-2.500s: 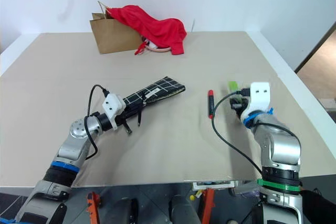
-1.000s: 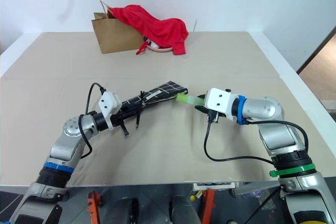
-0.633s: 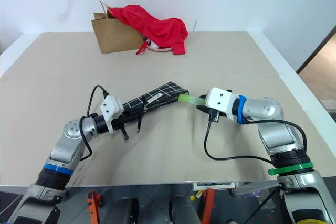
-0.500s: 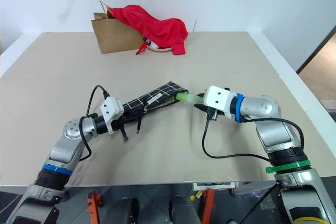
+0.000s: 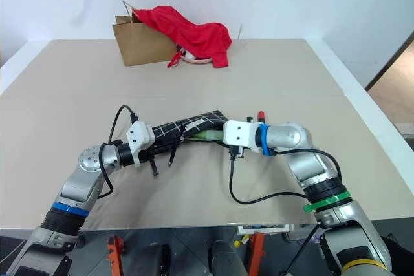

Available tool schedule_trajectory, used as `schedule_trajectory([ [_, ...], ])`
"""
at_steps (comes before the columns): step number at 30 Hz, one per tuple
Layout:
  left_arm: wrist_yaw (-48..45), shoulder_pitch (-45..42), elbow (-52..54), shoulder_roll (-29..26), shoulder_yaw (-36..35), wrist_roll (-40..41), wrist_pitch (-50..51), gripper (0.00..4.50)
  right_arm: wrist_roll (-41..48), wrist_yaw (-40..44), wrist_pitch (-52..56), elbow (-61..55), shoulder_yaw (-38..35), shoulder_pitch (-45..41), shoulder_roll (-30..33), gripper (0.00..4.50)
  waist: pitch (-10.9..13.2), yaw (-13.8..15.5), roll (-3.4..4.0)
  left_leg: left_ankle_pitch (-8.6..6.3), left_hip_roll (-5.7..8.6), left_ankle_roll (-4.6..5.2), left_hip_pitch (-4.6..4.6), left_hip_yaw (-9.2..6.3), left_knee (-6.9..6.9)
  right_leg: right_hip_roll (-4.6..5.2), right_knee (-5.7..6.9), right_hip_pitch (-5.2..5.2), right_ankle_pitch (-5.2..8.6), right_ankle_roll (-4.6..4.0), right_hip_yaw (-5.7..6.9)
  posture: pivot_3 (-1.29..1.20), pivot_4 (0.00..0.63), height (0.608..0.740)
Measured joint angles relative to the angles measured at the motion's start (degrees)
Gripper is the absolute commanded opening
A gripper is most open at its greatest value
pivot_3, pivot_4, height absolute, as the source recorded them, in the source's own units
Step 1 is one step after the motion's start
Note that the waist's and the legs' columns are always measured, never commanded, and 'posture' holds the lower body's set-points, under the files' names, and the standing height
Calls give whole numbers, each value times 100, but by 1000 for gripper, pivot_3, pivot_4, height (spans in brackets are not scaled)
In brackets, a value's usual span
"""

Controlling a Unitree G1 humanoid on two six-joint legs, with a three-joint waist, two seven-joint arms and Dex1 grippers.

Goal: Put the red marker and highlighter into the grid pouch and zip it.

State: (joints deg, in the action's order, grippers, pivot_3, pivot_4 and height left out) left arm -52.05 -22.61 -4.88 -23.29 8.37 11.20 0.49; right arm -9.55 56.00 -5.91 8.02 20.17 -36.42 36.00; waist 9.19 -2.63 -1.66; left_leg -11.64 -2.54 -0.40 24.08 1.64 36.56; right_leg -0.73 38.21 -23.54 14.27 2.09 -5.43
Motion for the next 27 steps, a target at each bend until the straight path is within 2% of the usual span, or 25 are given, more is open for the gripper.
schedule_trajectory([
  [5, -10, 4, -1, -31, -51, 20, 4, 0, -460, -271, -619, 416, 239, -379, -445, 1077, 0, 9, 0, 1, -1, -2, 0, -3, 3, 0, 2, 2, -2, -3, 5, 0, 150, 740],
  [10, -35, 4, -1, -29, -129, 56, 0, 0, -514, -375, -878, 643, 227, -520, -690, 1077, 0, 9, 0, 1, -1, -2, 0, -3, 2, 1, 2, 2, -2, -4, 5, 0, 150, 740],
  [11, -52, 4, -1, -31, -154, 56, 0, 0, -513, -374, -910, 683, 217, -521, -723, 1577, 0, 9, 0, 1, -1, -2, 1, -4, 2, 1, 2, 2, -2, -4, 6, 0, 150, 740],
  [14, -67, 4, -1, -3, -153, 65, 3, 0, -446, -357, -986, 691, 205, -521, -739, 2502, 0, 8, 0, 1, -1, -2, 0, -4, 2, 1, 2, 3, -2, -4, 6, 0, 150, 740],
  [18, -67, 4, 1, 111, -152, 178, 73, 0, -422, -431, -1104, 690, 173, -523, -760, 4385, 0, 8, 0, 1, -1, -2, 0, -5, 3, 1, 5, 2, -3, -5, 7, 0, 150, 740],
  [22, 2, 5, 12, 213, -180, 363, 201, 0, -150, -381, -1033, 678, -120, -523, -440, 4385, 0, 20, -1, 2, 2, -2, 2, -4, 6, 6, 4, 4, -2, -4, 6, 0, 150, 740],
  [27, 37, 6, 75, 207, -263, 491, 259, 0, 679, -136, -294, 202, -941, -455, 30, 4385, 0, 19, 0, 1, -1, -2, 1, -7, 2, 2, 4, 3, -2, -4, 8, 0, 150, 740],
])
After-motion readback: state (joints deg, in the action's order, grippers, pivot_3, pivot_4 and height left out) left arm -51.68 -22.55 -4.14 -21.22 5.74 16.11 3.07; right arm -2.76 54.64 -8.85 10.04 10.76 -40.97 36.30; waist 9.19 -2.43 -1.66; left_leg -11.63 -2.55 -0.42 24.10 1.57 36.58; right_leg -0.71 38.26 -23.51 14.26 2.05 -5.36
